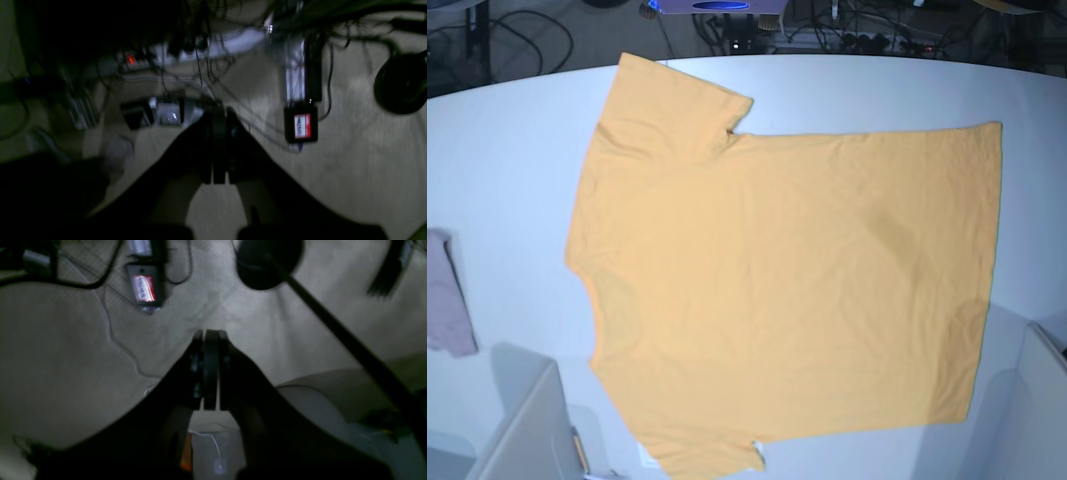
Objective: Fold the T-shirt properly
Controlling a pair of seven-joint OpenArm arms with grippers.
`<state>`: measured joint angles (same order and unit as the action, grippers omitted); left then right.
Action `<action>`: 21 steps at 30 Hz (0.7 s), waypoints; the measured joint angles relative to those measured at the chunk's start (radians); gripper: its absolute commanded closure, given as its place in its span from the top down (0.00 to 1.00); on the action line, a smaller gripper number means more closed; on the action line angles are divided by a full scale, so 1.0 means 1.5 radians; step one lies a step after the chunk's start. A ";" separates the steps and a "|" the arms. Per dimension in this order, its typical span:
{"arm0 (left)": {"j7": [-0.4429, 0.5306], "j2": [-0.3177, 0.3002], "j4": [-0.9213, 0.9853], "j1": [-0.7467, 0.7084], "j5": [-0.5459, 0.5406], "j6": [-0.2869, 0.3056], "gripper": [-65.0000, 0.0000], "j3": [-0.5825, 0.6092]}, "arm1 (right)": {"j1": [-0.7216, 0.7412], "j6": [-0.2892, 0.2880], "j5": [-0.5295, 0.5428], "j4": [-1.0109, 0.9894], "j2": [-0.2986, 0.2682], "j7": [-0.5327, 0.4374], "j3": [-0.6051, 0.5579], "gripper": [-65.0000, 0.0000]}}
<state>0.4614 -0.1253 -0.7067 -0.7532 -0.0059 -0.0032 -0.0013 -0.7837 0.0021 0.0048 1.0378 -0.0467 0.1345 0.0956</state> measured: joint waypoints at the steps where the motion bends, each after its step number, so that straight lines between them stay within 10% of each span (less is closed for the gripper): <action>1: -0.001 0.000 -0.040 -0.025 0.000 -0.001 0.00 0.000 | -0.018 0.002 -0.002 0.037 -0.002 0.008 0.012 0.00; 15: -0.020 -0.001 -0.532 -0.260 -0.002 0.002 0.00 -0.160 | -0.130 0.000 0.007 0.523 0.031 0.159 0.101 0.00; 21: -0.085 -0.011 -0.729 -0.283 -0.174 0.000 0.00 -0.173 | -0.073 -0.001 0.006 0.634 0.056 0.213 0.104 0.00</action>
<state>0.3336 -0.1413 -1.7996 -1.1774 -0.2676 -0.0032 -0.2611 -0.8940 0.0010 0.0143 1.9892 0.0368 0.4541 0.2516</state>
